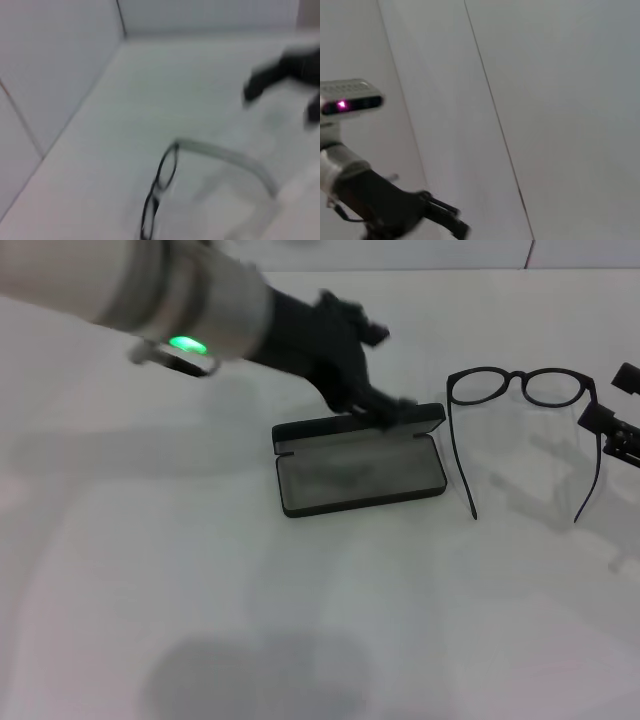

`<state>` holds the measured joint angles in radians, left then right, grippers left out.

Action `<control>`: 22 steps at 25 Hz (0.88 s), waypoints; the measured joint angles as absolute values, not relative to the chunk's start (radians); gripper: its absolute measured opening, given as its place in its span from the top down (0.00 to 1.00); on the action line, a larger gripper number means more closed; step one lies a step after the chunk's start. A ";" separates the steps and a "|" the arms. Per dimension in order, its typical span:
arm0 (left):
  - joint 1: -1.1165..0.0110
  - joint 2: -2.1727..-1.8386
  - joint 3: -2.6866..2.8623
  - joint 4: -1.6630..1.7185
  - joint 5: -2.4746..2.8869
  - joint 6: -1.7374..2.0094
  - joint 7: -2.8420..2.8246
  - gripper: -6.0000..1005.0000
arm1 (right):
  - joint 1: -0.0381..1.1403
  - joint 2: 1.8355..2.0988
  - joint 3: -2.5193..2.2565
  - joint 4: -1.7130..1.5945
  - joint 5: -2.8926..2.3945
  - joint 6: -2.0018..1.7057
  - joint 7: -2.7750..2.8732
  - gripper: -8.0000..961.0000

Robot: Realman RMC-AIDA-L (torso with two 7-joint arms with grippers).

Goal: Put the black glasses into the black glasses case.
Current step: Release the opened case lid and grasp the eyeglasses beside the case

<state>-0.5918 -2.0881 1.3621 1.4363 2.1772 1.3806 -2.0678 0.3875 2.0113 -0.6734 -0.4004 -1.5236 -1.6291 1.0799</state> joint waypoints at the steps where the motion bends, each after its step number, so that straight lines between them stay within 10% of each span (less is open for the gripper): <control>1: -0.590 -2.086 1.311 1.421 2.132 1.422 -2.050 0.23 | 0.388 2.011 -0.673 -0.401 -1.521 -1.629 1.080 0.11; 22: -0.403 -2.065 0.809 0.817 1.929 1.745 -1.560 0.11 | 0.528 1.864 -0.788 -1.135 -2.015 -1.819 1.755 0.11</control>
<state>-0.4026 -2.0653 0.8092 0.8166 1.9289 1.7452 -1.5600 0.5277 1.8644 -0.7884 -1.1351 -2.0151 -1.8188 1.7548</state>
